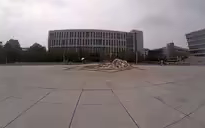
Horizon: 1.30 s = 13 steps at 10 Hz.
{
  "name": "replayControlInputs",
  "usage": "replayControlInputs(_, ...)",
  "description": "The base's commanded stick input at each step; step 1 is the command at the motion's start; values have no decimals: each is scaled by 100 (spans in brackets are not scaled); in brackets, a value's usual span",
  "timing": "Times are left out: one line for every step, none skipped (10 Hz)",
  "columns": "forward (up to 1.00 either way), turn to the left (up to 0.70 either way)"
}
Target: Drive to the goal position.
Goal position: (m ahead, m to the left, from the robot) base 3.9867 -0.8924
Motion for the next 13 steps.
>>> replayControlInputs(100, 0)
replayControlInputs(100, 4)
replayControlInputs(100, 21)
replayControlInputs(100, 37)
replayControlInputs(100, 0)
replayControlInputs(100, 0)
replayControlInputs(100, 35)
replayControlInputs(100, 0)
replayControlInputs(100, 0)
replayControlInputs(100, 0)
replayControlInputs(100, 19)
replayControlInputs(100, 40)
replayControlInputs(100, 16)
